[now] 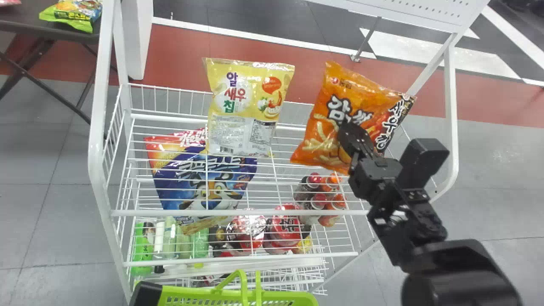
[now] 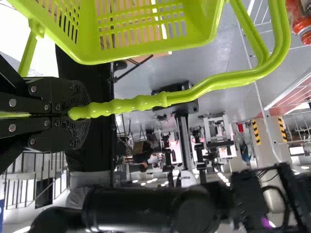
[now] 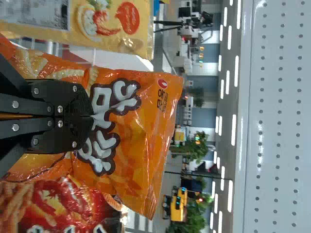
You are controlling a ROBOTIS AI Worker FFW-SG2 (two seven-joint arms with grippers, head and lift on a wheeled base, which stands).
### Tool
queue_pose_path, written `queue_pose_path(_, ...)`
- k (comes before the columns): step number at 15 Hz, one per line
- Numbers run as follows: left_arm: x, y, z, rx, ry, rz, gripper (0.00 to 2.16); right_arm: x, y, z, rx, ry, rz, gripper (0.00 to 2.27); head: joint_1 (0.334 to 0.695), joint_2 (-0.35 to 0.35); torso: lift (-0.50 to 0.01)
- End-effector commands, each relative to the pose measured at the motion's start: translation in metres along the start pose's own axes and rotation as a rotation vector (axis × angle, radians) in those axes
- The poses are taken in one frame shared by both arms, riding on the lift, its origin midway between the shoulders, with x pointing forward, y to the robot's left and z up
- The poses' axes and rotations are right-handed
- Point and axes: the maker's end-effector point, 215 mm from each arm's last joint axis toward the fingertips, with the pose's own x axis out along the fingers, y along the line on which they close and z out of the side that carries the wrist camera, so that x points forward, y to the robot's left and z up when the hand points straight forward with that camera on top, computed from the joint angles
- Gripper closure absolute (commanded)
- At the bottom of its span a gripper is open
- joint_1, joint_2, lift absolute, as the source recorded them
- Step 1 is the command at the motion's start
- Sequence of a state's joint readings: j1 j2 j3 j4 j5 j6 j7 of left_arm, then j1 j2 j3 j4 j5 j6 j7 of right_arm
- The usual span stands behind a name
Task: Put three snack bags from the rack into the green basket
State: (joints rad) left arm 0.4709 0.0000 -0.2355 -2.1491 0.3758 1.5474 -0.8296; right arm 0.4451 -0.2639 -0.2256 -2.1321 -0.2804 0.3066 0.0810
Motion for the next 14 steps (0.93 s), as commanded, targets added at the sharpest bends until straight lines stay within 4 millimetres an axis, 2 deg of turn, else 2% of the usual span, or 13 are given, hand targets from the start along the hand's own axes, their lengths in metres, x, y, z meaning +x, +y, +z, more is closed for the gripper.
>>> queue_pose_path(1, -0.001, 0.001, 0.002, 0.0, -0.01, 0.001, 1.46, -0.034, -0.01, -0.015, 0.032, 0.129, 0.022, 2.24, 0.695, -0.35, 0.0)
queue_pose_path(2, -0.002, 0.002, 0.003, -0.001, -0.012, 0.003, 1.46, -0.051, -0.011, -0.026, 0.087, 0.193, 0.061, 2.24, 0.695, -0.35, 0.0)
queue_pose_path(4, -0.004, 0.003, 0.005, 0.002, -0.024, 0.006, 1.46, -0.079, 0.003, -0.04, 0.166, 0.276, 0.146, 2.24, 0.695, -0.35, 0.0)
queue_pose_path(5, -0.005, 0.005, 0.006, 0.002, -0.032, 0.007, 1.46, -0.091, 0.018, -0.05, 0.19, 0.331, 0.191, 2.24, 0.695, -0.35, 0.0)
queue_pose_path(7, -0.006, 0.006, 0.006, 0.001, -0.038, 0.008, 1.46, -0.131, 0.048, -0.094, 0.271, 0.559, 0.276, 2.24, 0.695, -0.35, 0.0)
queue_pose_path(8, -0.006, 0.005, 0.007, 0.005, -0.043, 0.005, 1.46, -0.149, 0.06, -0.107, 0.311, 0.64, 0.31, 2.24, 0.695, -0.35, 0.0)
queue_pose_path(10, -0.008, 0.007, 0.008, 0.002, -0.054, 0.005, 1.46, -0.193, 0.087, -0.128, 0.399, 0.805, 0.394, 2.24, 0.695, -0.35, 0.0)
queue_pose_path(14, -0.008, 0.007, 0.01, 0.005, -0.059, 0.002, 1.46, -0.243, 0.118, -0.167, 0.471, 0.993, 0.48, 2.24, 0.695, -0.35, 0.0)
